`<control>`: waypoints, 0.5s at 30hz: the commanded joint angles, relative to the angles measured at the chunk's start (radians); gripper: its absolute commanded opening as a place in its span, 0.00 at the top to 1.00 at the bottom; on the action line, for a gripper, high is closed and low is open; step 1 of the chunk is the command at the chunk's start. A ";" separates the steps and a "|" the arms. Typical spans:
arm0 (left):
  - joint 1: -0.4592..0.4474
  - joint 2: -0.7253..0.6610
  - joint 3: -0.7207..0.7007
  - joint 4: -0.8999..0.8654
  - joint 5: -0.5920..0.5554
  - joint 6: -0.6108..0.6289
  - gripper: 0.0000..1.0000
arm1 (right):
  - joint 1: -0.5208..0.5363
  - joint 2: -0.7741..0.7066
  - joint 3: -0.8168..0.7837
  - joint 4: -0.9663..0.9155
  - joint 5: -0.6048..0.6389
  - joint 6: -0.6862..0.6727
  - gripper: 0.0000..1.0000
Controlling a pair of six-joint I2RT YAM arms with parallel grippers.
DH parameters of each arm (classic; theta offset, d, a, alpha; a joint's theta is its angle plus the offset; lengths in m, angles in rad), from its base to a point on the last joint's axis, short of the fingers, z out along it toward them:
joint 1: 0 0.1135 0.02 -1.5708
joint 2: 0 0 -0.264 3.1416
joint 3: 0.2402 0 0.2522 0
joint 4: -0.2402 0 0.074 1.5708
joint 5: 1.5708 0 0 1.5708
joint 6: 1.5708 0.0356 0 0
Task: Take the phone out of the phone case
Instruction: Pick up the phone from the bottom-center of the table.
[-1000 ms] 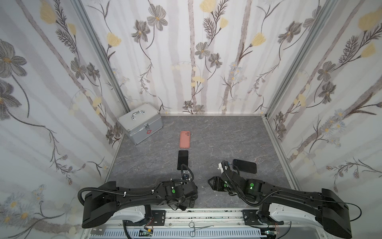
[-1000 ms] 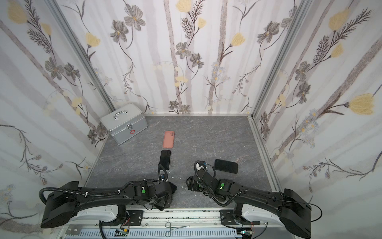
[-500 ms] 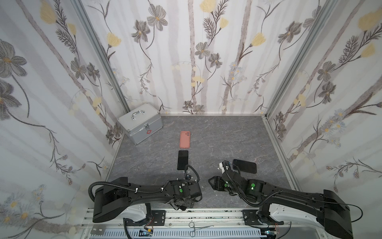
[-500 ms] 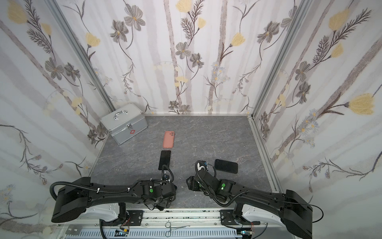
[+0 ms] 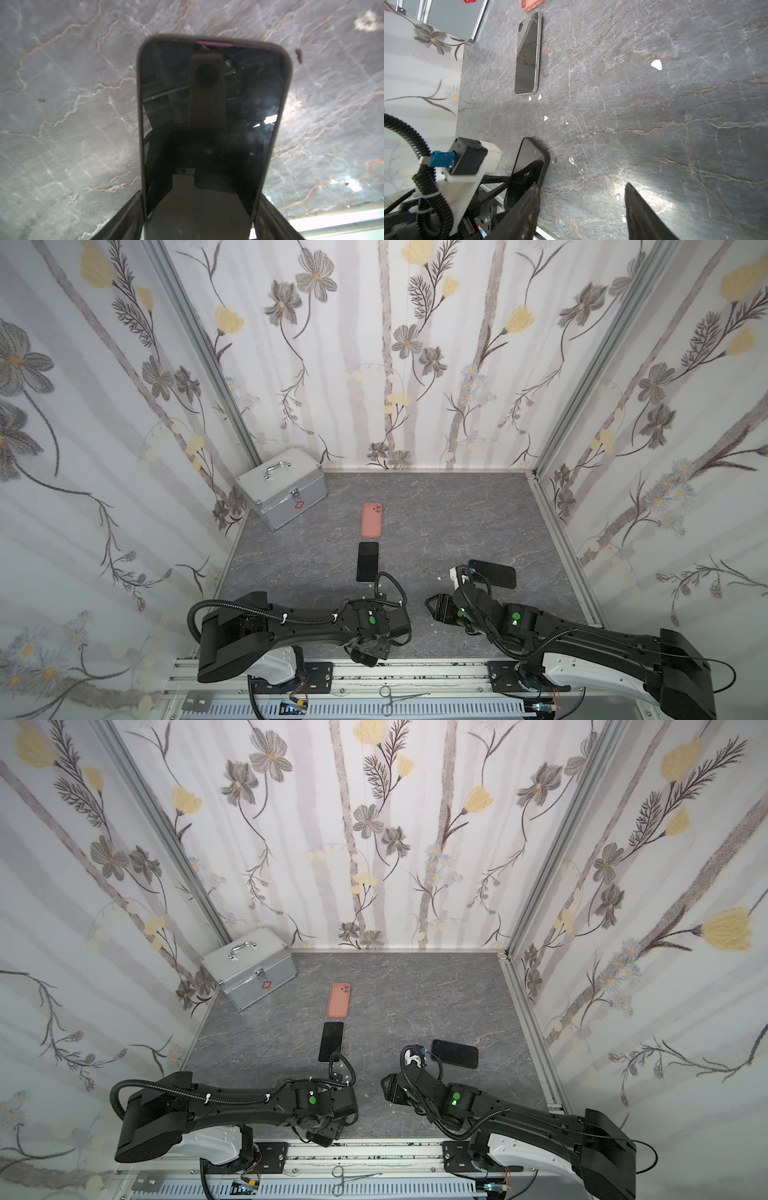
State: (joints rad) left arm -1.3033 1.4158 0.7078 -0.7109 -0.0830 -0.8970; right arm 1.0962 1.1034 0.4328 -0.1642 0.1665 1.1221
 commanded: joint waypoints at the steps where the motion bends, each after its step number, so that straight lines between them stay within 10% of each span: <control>1: 0.000 0.007 0.037 -0.003 -0.029 0.010 0.36 | -0.008 -0.012 -0.015 0.049 0.006 0.053 0.36; 15: 0.015 0.006 0.095 0.152 -0.029 0.015 0.43 | -0.116 -0.166 -0.198 0.365 -0.212 0.110 0.38</control>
State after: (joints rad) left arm -1.2945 1.4239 0.7902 -0.6209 -0.0856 -0.8787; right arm 0.9947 0.9356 0.2478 0.0658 0.0364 1.2041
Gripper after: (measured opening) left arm 0.728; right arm 0.624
